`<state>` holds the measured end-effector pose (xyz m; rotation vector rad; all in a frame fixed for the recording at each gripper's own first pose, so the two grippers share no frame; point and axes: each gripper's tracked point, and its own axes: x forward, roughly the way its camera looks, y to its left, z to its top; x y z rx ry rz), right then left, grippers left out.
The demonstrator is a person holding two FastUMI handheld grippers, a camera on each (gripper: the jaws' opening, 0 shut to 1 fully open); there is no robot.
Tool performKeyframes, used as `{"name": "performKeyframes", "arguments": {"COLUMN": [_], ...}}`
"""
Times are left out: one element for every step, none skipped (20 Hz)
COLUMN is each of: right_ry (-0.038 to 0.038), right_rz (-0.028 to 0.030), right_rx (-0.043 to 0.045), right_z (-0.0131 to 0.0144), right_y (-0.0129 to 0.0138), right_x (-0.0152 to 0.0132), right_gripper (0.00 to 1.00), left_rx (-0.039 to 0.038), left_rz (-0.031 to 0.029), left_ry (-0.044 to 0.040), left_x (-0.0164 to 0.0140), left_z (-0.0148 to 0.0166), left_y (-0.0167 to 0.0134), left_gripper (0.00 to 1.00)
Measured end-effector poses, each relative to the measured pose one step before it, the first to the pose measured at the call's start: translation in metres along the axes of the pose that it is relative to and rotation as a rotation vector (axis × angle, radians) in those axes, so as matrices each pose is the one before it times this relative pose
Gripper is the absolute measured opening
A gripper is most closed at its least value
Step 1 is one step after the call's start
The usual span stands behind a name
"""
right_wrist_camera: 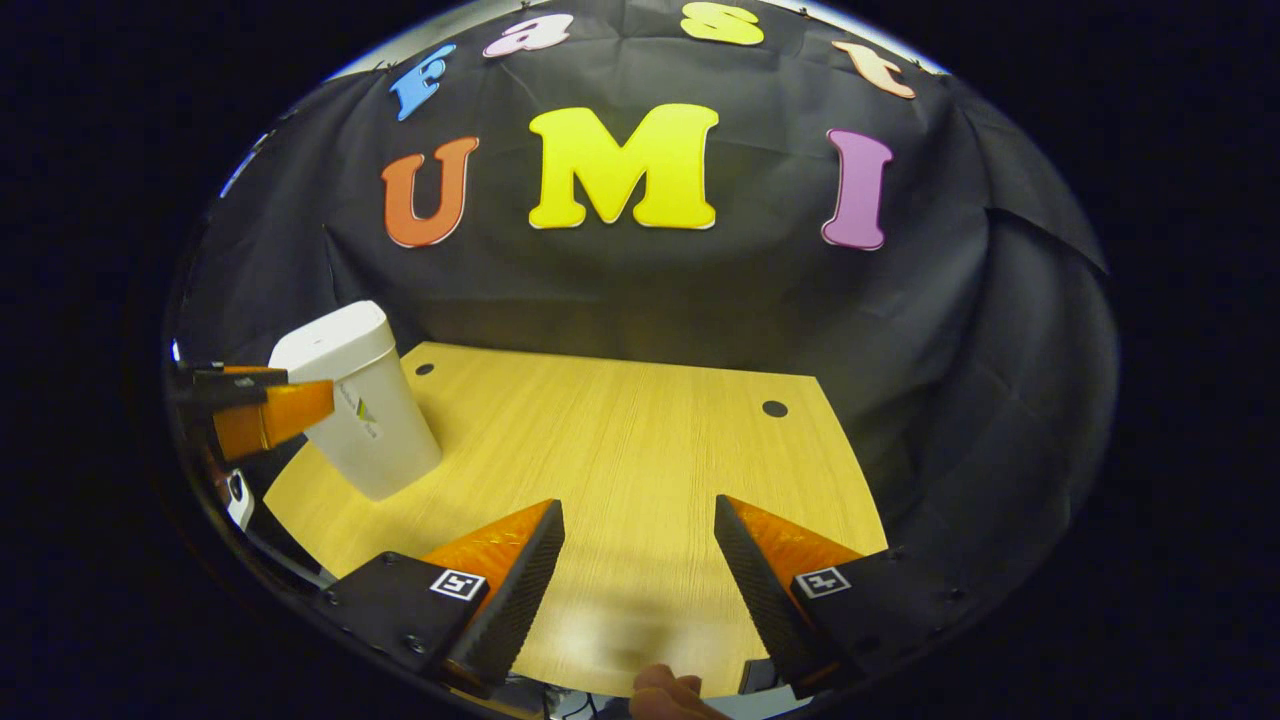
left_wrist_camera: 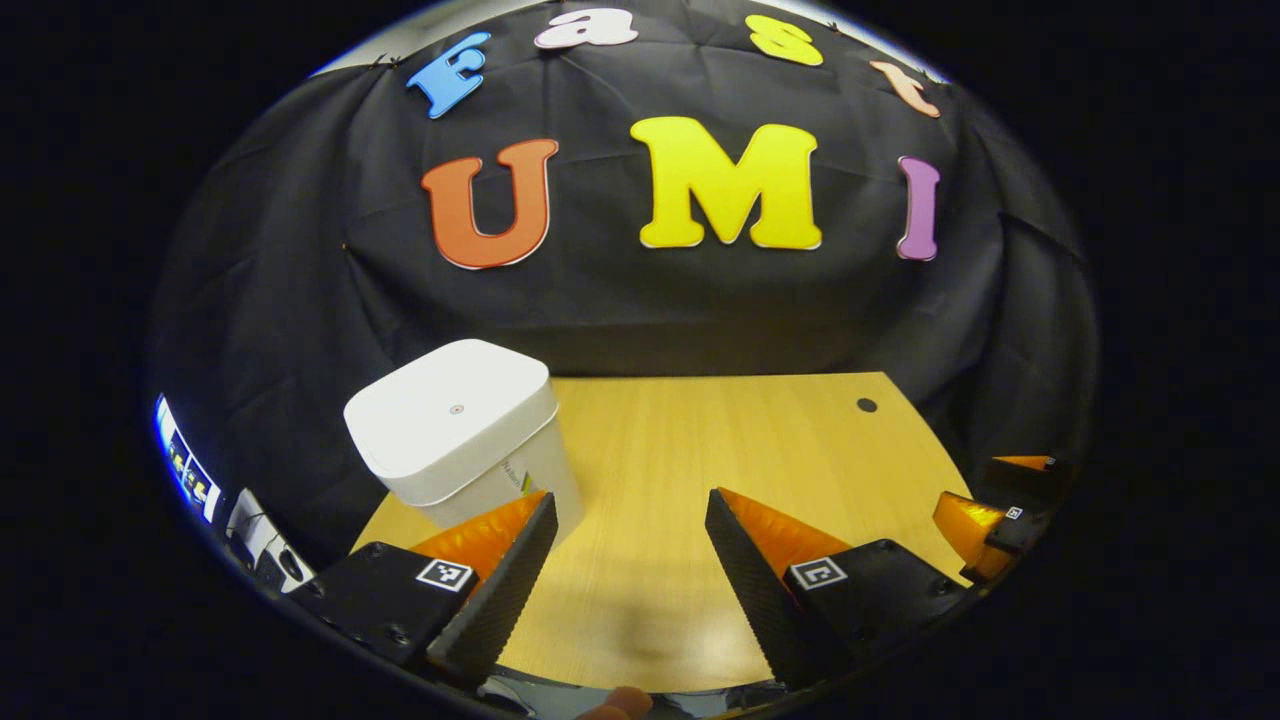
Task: Press the lid of the desktop garbage bin to open it, pick up the crumpled paper on the desktop and throw it into the bin, then pick up the pop can on the desktop and drop it into the bin, and finally close the garbage bin lid.
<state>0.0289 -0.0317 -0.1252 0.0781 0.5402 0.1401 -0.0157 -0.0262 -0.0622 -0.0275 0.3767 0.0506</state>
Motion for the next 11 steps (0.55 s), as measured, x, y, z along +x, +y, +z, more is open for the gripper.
{"name": "performKeyframes", "arguments": {"right_ry": [-0.02728, -0.03787, -0.04998, -0.05163, -0.05114, -0.04925, -0.05486, -0.04709, -0.03966, -0.02498, -0.01676], "right_rz": [-0.01927, -0.01965, -0.01641, -0.01606, -0.00754, -0.00136, 0.00034, -0.00118, -0.00817, 0.00069, 0.00695], "right_rx": [0.02083, 0.01515, 0.00461, 0.00169, 0.00489, 0.00451, 0.00062, -0.01228, -0.01934, -0.01621, -0.00830], "right_z": [0.00801, 0.01143, 0.01284, 0.01389, 0.01223, 0.01396, 0.01342, 0.01080, 0.00874, 0.00567, 0.00372], "right_y": [-0.00023, -0.00089, 0.00022, -0.00001, 0.00143, 0.00392, 0.00328, 0.00325, 0.00043, 0.00244, 0.00566], "right_x": [-0.00631, -0.00664, -0.00550, -0.00519, -0.00605, -0.00466, -0.00325, -0.00018, 0.00081, -0.00131, -0.00240], "right_gripper": [0.96, 0.96, 0.96, 0.96, 0.96, 0.96, 0.96, 0.96, 0.96, 0.95, 0.95], "left_rx": [-0.00263, 0.00313, 0.00629, 0.00571, 0.00347, 0.00334, 0.00057, -0.00217, 0.00144, -0.00116, -0.00700], "left_rz": [-0.02028, -0.00588, -0.00211, -0.00427, -0.00320, -0.00063, 0.00431, -0.00298, 0.00153, 0.00752, -0.00772], "left_ry": [-0.04299, -0.05042, -0.04789, -0.03921, -0.03299, -0.01889, -0.01225, -0.00843, -0.00448, -0.00642, -0.00768], "left_x": [-0.00202, -0.00343, -0.00223, -0.00113, -0.00088, 0.00053, 0.00076, 0.00140, 0.00047, 0.00471, 0.00372], "left_z": [0.01156, 0.00988, 0.01075, 0.00703, 0.00571, 0.00345, 0.00274, 0.00290, 0.00199, 0.00356, 0.00447], "left_y": [-0.00411, -0.00125, -0.00042, 0.00014, 0.00125, 0.00244, 0.00198, 0.00045, 0.00013, 0.00165, -0.00134], "left_gripper": [0.99, 0.99, 0.99, 0.99, 0.99, 0.99, 0.99, 0.99, 0.99, 0.99, 0.99]}}
